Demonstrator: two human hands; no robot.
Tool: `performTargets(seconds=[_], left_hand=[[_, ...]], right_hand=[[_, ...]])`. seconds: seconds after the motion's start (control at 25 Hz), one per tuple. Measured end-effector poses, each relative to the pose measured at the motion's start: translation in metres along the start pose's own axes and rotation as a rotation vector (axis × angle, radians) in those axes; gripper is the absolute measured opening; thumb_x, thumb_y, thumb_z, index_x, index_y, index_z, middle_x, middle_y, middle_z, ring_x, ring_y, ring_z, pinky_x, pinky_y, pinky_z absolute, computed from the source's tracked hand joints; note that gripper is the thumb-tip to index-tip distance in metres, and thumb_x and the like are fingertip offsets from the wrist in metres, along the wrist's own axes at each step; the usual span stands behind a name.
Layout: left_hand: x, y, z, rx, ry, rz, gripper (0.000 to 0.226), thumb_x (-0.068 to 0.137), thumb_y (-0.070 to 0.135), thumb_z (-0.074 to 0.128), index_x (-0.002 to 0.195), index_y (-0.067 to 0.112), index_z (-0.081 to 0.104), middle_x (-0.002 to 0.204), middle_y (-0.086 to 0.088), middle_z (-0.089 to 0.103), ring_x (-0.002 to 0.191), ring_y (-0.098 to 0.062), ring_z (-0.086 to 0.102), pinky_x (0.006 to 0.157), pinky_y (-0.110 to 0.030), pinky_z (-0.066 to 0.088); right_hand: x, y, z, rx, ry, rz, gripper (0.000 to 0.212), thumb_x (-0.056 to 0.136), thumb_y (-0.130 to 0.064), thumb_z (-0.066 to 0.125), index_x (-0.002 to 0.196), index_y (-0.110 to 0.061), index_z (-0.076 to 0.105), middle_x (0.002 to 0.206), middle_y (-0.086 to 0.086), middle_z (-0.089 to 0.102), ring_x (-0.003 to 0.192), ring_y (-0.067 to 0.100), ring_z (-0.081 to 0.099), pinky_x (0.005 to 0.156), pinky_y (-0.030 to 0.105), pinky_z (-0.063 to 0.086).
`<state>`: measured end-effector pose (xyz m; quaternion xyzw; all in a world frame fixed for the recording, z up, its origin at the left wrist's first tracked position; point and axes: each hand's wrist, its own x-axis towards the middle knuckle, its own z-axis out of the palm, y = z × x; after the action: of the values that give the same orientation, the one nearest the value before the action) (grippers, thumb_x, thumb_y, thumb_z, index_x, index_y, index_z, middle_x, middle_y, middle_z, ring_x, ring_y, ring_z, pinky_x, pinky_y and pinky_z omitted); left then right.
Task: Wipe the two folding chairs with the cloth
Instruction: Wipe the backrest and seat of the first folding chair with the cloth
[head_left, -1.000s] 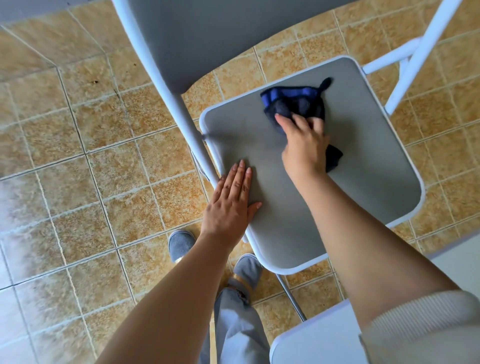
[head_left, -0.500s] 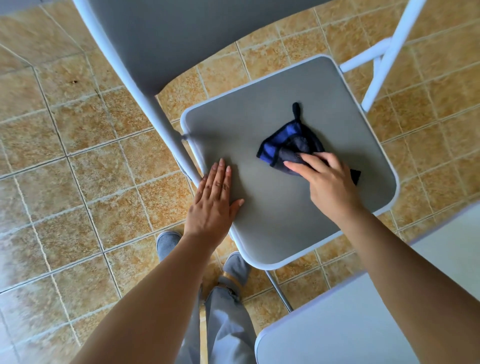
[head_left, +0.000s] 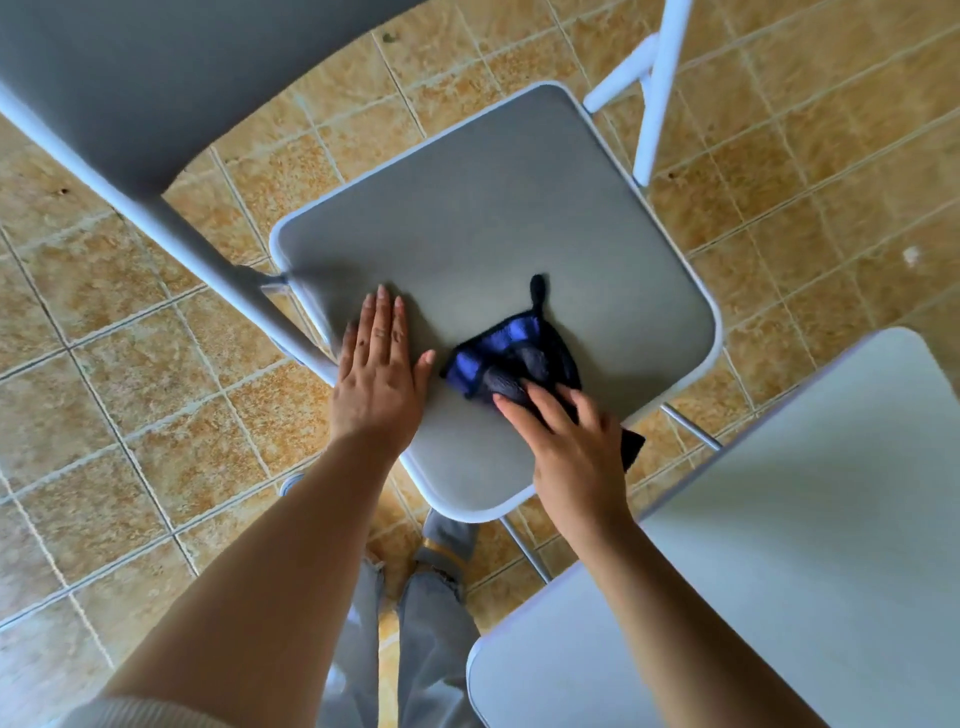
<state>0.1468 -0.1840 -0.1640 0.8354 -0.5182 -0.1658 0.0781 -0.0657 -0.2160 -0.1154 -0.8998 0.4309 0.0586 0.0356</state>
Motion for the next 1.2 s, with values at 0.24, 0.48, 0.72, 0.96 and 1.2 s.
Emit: performTargets(seconds=[0.24, 0.48, 0.72, 0.96, 1.2], left_hand=[[-0.001, -0.001, 0.006, 0.04, 0.029, 0.029, 0.066, 0.1, 0.048, 0.02, 0.152, 0.008, 0.012, 0.161, -0.008, 0.008, 0.148, -0.02, 0.004, 0.121, -0.036, 0.004], [0.003, -0.003, 0.005, 0.035, 0.066, 0.017, 0.062, 0.1, 0.044, 0.021, 0.151, 0.009, 0.019, 0.159, -0.008, 0.016, 0.148, -0.019, 0.011, 0.12, -0.035, 0.009], [0.009, -0.004, 0.004, 0.071, 0.038, 0.043, 0.065, 0.1, 0.046, 0.017, 0.152, 0.008, 0.013, 0.161, -0.008, 0.009, 0.148, -0.019, 0.005, 0.121, -0.038, 0.006], [0.028, 0.006, 0.003, 0.099, 0.076, 0.122, 0.064, 0.1, 0.045, 0.023, 0.151, 0.007, 0.018, 0.159, -0.009, 0.016, 0.148, -0.02, 0.011, 0.121, -0.038, 0.008], [0.037, 0.008, 0.011, 0.122, 0.075, 0.131, 0.064, 0.1, 0.047, 0.024, 0.152, 0.009, 0.016, 0.16, -0.009, 0.013, 0.148, -0.02, 0.01, 0.12, -0.04, 0.012]], right_hand=[[0.065, 0.069, -0.014, 0.088, 0.073, 0.559, 0.075, 0.069, 0.001, 0.065, 0.136, -0.031, 0.047, 0.139, 0.0, 0.048, 0.118, 0.036, 0.04, 0.083, 0.053, 0.04], [0.093, -0.012, 0.0, 0.089, 0.102, 0.227, 0.057, 0.076, -0.011, 0.05, 0.127, -0.036, 0.054, 0.129, -0.005, 0.057, 0.104, 0.033, 0.052, 0.072, 0.044, 0.042], [0.014, 0.031, -0.01, 0.081, 0.003, 0.279, 0.082, 0.062, -0.004, 0.066, 0.135, -0.036, 0.047, 0.138, -0.005, 0.05, 0.115, 0.03, 0.044, 0.08, 0.048, 0.042], [0.112, 0.078, -0.015, 0.117, 0.099, 0.67, 0.067, 0.074, -0.002, 0.058, 0.134, -0.029, 0.048, 0.137, 0.002, 0.05, 0.114, 0.039, 0.042, 0.086, 0.05, 0.038], [0.131, 0.013, -0.005, 0.1, 0.069, 0.22, 0.06, 0.075, -0.009, 0.054, 0.13, -0.035, 0.052, 0.131, -0.005, 0.054, 0.107, 0.033, 0.05, 0.074, 0.045, 0.04]])
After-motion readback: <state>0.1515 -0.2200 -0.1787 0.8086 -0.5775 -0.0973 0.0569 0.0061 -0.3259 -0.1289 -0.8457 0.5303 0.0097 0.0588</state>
